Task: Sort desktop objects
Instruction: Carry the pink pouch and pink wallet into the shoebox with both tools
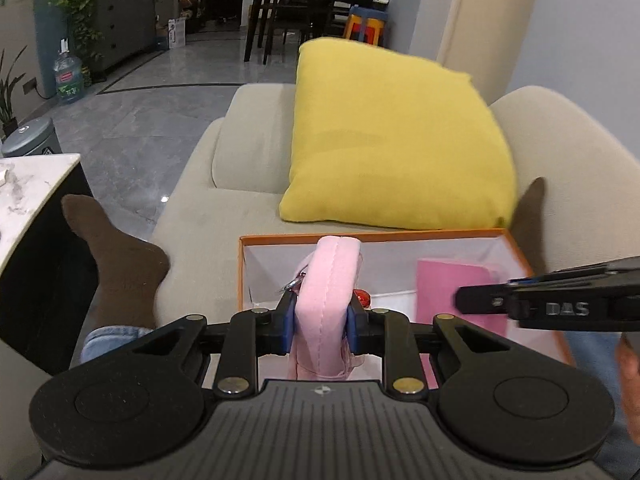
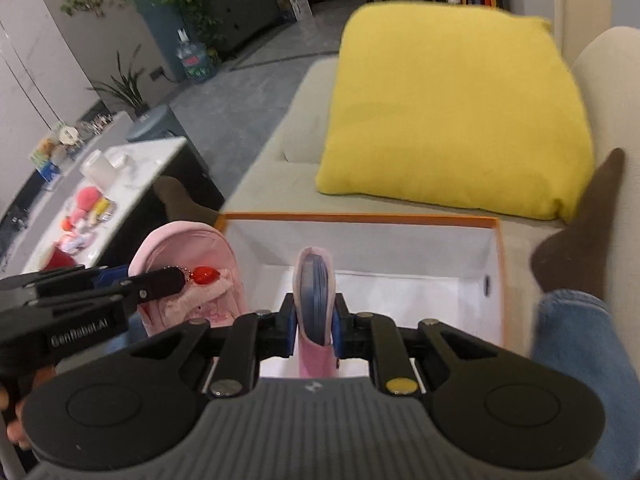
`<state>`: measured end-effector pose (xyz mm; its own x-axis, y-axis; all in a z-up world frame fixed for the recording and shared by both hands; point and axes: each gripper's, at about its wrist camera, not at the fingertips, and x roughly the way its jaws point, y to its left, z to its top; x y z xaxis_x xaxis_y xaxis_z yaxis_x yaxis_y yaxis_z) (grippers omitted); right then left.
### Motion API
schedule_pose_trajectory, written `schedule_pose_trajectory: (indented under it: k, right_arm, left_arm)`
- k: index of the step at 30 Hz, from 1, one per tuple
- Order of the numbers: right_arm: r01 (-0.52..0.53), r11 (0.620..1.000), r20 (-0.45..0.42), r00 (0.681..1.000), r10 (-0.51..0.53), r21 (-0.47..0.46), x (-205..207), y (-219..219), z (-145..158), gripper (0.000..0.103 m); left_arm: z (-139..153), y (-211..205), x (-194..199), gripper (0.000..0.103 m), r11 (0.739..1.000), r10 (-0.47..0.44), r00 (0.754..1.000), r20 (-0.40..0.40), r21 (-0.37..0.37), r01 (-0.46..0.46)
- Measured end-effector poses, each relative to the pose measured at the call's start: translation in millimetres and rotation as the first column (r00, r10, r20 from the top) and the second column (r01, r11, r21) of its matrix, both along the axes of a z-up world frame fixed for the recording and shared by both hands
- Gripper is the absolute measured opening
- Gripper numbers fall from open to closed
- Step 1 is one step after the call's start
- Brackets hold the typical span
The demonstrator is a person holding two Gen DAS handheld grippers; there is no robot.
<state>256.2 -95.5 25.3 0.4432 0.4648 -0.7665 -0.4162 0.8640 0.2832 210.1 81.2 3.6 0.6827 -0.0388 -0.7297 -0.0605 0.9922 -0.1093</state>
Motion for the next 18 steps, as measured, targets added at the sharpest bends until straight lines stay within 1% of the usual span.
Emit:
schedule_pose_trajectory:
  k: [3,7,8,10,11,13,15,18]
  right_arm:
    - [0.003,1.000,-0.030,1.000,-0.002,0.013,29,14,-30,0.018]
    - [-0.002,1.000,-0.021,1.000,0.002,-0.004,51,29,-52,0.018]
    - [-0.012,1.000,-0.032,0.999,0.012,-0.010,54,31,-57,0.018]
    - [-0.030,0.999,-0.040,0.999,0.029,-0.020,52,34,-63,0.018]
    - [-0.035,0.999,-0.030,0.999,0.034,-0.031,47,33,-66,0.018]
    - [-0.044,0.998,-0.025,0.999,0.043,-0.040,41,31,-65,0.018]
    - [-0.056,0.998,-0.057,0.997,0.054,-0.040,35,26,-64,0.018]
    - [-0.087,0.993,-0.097,0.992,0.079,-0.074,23,22,-65,0.019]
  left_arm:
    - [-19,0,14,0.028,1.000,-0.002,1.000,0.009,0.017,0.002]
    - [-39,-5,17,0.028,0.997,-0.012,1.000,0.013,0.079,0.011]
    - [-44,-6,17,0.028,0.996,-0.019,1.000,0.013,0.093,0.017]
    - [-52,-10,17,0.028,0.993,-0.029,1.000,0.003,0.111,0.028]
    - [-54,-12,15,0.028,0.992,-0.032,0.999,0.004,0.119,0.031]
    - [-54,-15,9,0.029,0.988,-0.042,0.999,0.009,0.147,0.040]
    - [-52,-16,6,0.030,0.988,-0.049,0.999,-0.023,0.148,0.052]
    - [-52,-15,1,0.032,0.987,-0.062,0.994,-0.085,0.141,0.074]
